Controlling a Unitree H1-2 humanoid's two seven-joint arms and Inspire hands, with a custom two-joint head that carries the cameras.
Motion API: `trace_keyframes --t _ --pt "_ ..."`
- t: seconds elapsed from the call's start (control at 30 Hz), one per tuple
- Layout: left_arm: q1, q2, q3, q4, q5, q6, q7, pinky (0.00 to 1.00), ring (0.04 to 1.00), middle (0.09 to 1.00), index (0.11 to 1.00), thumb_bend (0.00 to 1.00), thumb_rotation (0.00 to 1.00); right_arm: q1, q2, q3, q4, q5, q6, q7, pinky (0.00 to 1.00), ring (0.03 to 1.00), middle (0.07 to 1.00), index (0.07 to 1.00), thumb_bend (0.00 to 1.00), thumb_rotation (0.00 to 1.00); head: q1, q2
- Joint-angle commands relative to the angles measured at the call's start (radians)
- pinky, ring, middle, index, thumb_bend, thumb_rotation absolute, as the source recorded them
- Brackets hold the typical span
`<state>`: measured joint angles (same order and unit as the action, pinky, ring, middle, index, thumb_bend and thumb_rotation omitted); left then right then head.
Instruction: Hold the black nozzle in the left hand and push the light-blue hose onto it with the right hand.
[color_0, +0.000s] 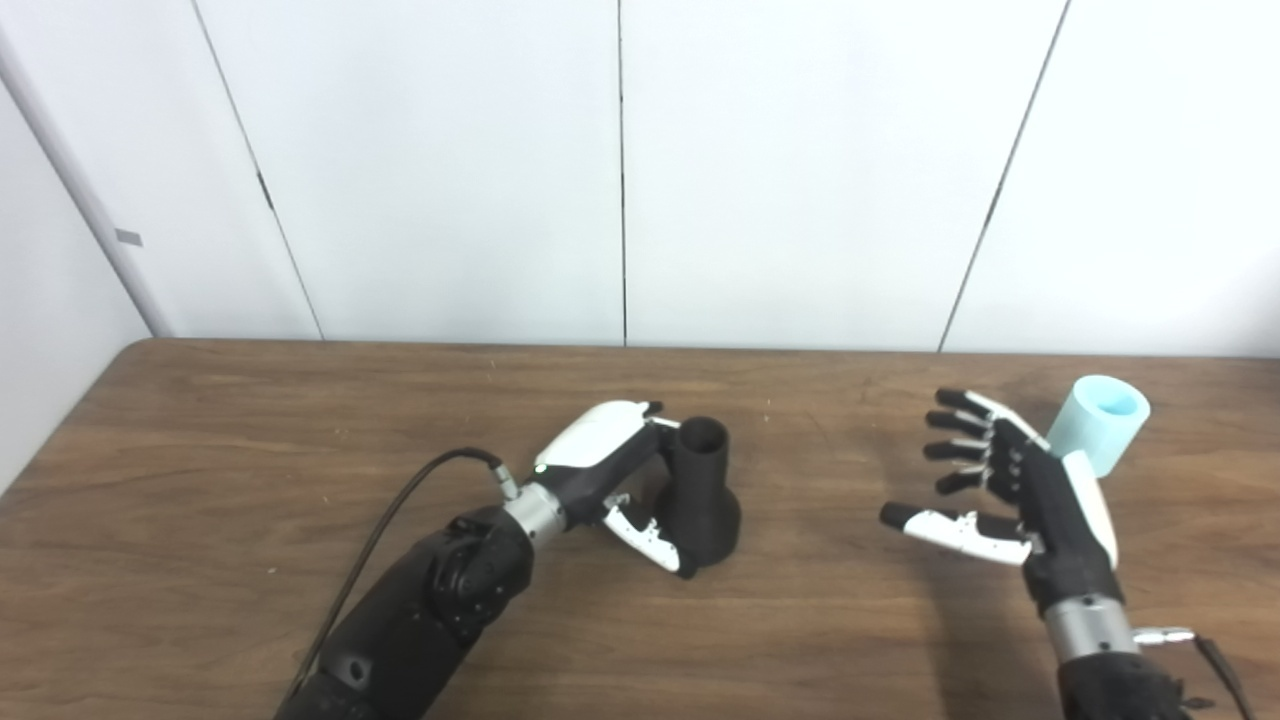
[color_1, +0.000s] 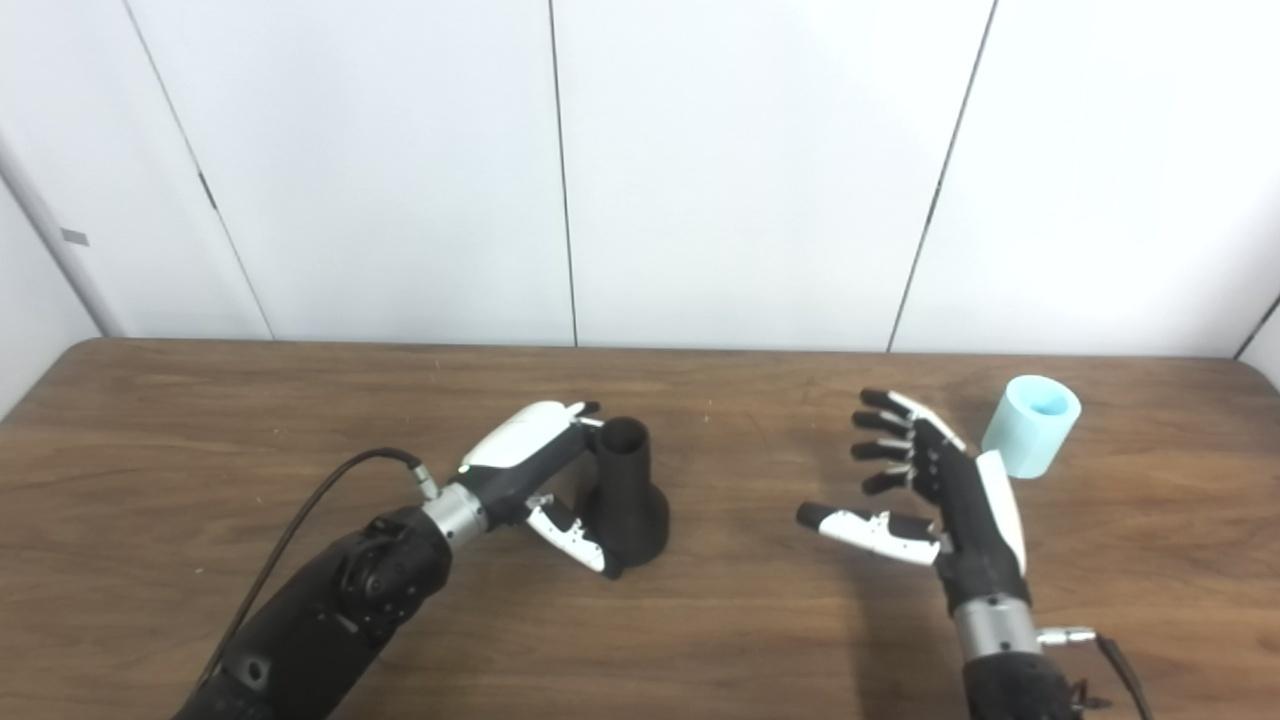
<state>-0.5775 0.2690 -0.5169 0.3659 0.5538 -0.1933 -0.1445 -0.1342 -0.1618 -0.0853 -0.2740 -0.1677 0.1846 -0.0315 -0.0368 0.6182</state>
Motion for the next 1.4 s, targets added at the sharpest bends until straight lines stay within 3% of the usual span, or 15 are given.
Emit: trace_keyframes --t 0.0,0.1,0.17,0.27,0.37,0.43,0.5,0.6,0.77,0.87,0.97,1.07,1.37 --pt "0.025 -0.002 -0.053 0.045 0.083 0.006 -0.033 1.00 0.632 0.464 0.492 0.53 0.00 -0.054 -0.037 -0.019 -0.066 0.007 0.007 0.013 0.50 0.653 0.752 0.788 0.67 0.09 -0.015 -0.001" --pt "0.028 0.000 -0.061 0.041 0.089 0.012 -0.029 1.00 0.630 0.461 0.493 0.53 0.00 -0.078 -0.084 -0.034 -0.094 0.006 0.021 0.035 0.51 0.659 0.754 0.789 0.68 0.10 -0.036 -0.004" --pt "0.032 0.004 -0.065 0.037 0.086 0.012 -0.027 1.00 0.631 0.464 0.492 0.53 0.00 -0.106 -0.147 -0.045 -0.103 0.000 0.029 0.063 0.52 0.669 0.755 0.795 0.69 0.10 -0.042 -0.006" --pt "0.041 0.008 -0.064 0.036 0.075 0.008 -0.026 1.00 0.631 0.462 0.493 0.53 0.00 -0.162 -0.251 -0.054 -0.122 -0.021 0.099 0.119 0.54 0.679 0.757 0.803 0.72 0.12 -0.069 -0.008" --pt "0.048 0.016 -0.059 0.038 0.068 0.004 -0.026 1.00 0.632 0.451 0.496 0.53 0.00 -0.246 -0.365 -0.056 -0.168 -0.048 0.262 0.204 0.57 0.687 0.761 0.801 0.74 0.10 -0.117 -0.013" --pt "0.051 0.023 -0.055 0.043 0.062 -0.004 -0.026 1.00 0.633 0.450 0.495 0.53 0.00 -0.312 -0.441 -0.062 -0.161 -0.113 0.285 0.298 0.58 0.691 0.760 0.787 0.78 0.11 -0.180 -0.024" --pt "0.055 0.029 -0.052 0.044 0.058 -0.010 -0.026 1.00 0.634 0.451 0.493 0.53 0.00 -0.363 -0.475 -0.074 -0.147 -0.202 0.285 0.397 0.58 0.702 0.768 0.777 0.79 0.10 -0.216 -0.032" --pt "0.061 0.039 -0.046 0.047 0.055 -0.025 -0.019 1.00 0.636 0.456 0.493 0.53 0.00 -0.430 -0.485 -0.096 -0.117 -0.356 0.285 0.560 0.57 0.697 0.773 0.769 0.81 0.11 -0.266 -0.041" --pt "0.066 0.058 -0.036 0.082 0.054 -0.065 0.005 1.00 0.637 0.463 0.491 0.53 0.00 -0.541 -0.423 -0.163 -0.067 -0.647 0.285 0.865 0.67 0.785 0.842 0.813 0.85 0.12 -0.348 -0.067" --pt "0.068 0.070 -0.025 0.122 0.043 -0.097 0.024 1.00 0.637 0.475 0.487 0.53 0.00 -0.576 -0.417 -0.167 -0.044 -0.745 0.285 0.978 0.69 0.814 0.864 0.832 0.86 0.13 -0.396 -0.089" --pt "0.068 0.074 -0.015 0.158 0.033 -0.122 0.038 1.00 0.640 0.489 0.481 0.53 0.00 -0.586 -0.435 -0.152 -0.015 -0.754 0.285 0.999 0.71 0.825 0.870 0.841 0.86 0.12 -0.425 -0.102" --pt "0.067 0.077 -0.015 0.180 0.032 -0.137 0.046 1.00 0.645 0.494 0.479 0.53 0.00 -0.585 -0.451 -0.130 0.024 -0.734 0.285 0.966 0.71 0.825 0.869 0.843 0.86 0.12 -0.447 -0.115" --pt "0.062 0.081 -0.015 0.197 0.034 -0.185 0.065 1.00 0.641 0.485 0.484 0.53 0.00 -0.611 -0.464 -0.060 0.229 -0.774 0.285 0.956 0.74 0.867 0.900 0.855 0.91 0.20 -0.460 -0.128"
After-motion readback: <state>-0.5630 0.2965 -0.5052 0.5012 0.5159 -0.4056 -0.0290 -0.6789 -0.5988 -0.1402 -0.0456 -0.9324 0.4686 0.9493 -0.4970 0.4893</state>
